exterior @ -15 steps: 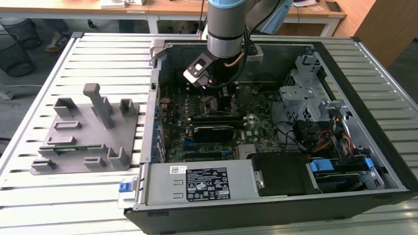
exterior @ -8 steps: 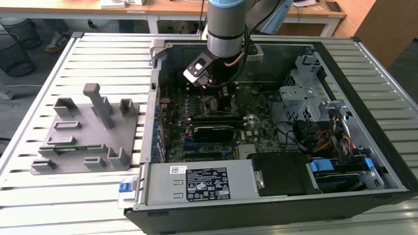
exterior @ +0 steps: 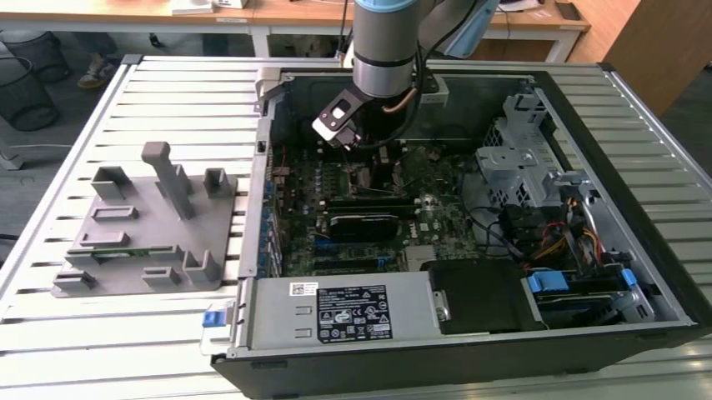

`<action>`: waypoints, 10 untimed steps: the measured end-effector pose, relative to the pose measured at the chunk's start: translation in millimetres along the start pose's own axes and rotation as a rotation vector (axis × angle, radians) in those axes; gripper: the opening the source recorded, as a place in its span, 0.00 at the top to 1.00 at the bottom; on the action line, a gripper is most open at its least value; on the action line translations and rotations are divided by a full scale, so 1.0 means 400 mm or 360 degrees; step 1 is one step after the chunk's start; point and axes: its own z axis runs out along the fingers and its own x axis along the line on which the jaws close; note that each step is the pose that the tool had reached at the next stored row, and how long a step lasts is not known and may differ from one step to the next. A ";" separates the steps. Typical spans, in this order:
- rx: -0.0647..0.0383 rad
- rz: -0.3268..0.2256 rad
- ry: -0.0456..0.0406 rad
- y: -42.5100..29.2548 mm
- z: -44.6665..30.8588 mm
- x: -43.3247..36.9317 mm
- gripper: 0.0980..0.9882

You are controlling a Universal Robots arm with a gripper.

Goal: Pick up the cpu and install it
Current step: 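Place the cpu into insertion slot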

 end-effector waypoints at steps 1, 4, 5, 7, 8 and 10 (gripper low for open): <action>0.0000 0.0000 -0.0003 0.000 0.000 0.000 0.46; 0.0001 0.0006 -0.0008 0.000 0.000 0.000 0.46; 0.0001 0.0008 -0.0008 0.000 0.000 0.000 0.46; 0.0001 0.0008 -0.0008 0.000 0.001 0.000 0.46; 0.0001 0.0008 -0.0008 0.000 0.001 0.000 0.46; 0.0001 0.0008 -0.0008 0.000 0.001 0.000 0.46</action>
